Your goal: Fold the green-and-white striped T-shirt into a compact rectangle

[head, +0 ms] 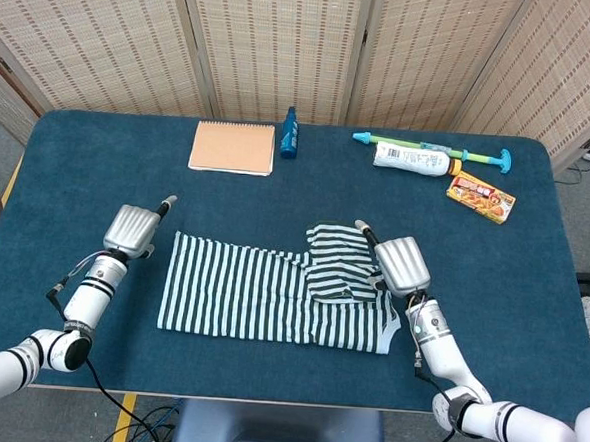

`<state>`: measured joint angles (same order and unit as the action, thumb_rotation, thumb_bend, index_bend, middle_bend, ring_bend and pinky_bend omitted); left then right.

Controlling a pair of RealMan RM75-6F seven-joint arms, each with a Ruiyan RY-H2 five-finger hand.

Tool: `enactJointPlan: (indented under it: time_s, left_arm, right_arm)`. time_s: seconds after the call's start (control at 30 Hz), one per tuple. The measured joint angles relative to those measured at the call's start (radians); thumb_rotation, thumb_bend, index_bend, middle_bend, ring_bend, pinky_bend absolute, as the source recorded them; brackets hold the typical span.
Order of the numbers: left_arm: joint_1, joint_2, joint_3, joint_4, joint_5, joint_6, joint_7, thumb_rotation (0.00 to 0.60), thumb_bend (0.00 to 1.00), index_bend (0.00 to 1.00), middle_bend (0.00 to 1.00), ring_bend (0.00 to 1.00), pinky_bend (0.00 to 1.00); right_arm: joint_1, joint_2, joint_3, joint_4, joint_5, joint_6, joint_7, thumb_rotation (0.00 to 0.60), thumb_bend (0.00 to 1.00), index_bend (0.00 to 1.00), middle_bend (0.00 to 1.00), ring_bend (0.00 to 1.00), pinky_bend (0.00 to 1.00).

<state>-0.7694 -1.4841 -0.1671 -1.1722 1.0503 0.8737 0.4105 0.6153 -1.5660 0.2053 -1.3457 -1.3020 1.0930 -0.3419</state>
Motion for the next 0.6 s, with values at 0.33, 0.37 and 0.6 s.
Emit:
enactJointPlan:
  time_s: [0.33,0.37,0.6]
  left_arm:
    - [0.082,0.094,0.007,-0.167,0.032,0.119,-0.043,0.6,0.27,0.0,0.86,0.77,0.97]
    - [0.09,0.105,0.009,-0.186,0.039,0.132,-0.046,0.6,0.27,0.0,0.86,0.77,0.97]
    - [0.13,0.154,0.023,-0.277,0.078,0.188,-0.055,0.6,0.27,0.0,0.86,0.77,0.97]
  right_arm:
    - [-0.038,0.107,-0.052,-0.062,-0.077,0.035,0.066,0.6,0.19,0.33,0.93,1.0,1.0]
    - [-0.041,0.118,-0.071,-0.067,-0.101,0.034,0.075,0.6,0.19,0.37,0.93,1.0,1.0]
    - [-0.042,0.131,-0.166,-0.041,-0.194,-0.015,0.099,0.6,0.23,0.45,0.93,1.0,1.0]
